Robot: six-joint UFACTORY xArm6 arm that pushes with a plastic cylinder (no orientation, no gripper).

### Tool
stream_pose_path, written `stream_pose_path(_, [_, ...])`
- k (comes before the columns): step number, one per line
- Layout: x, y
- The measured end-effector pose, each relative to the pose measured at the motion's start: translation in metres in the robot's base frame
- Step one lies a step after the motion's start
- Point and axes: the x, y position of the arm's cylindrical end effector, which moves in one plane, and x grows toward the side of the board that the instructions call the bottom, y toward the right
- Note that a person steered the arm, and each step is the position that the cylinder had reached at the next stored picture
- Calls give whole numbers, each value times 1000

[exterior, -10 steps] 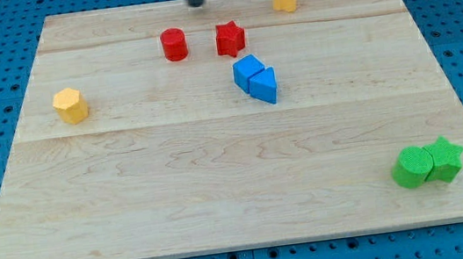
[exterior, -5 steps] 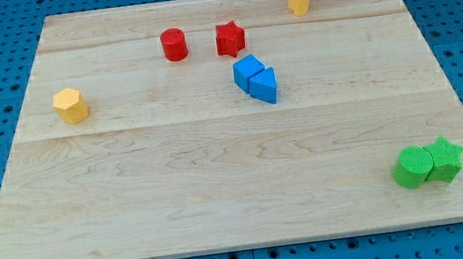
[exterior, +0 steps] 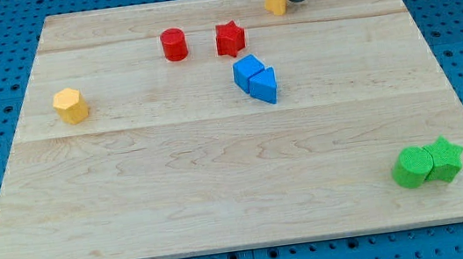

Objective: Push the yellow heart to the top of yellow hexagon

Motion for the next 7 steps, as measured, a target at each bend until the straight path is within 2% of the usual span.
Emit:
stream_pose_path(3, [-6, -71])
stream_pose_path(5, [4, -61])
stream_pose_path(7, [5, -86])
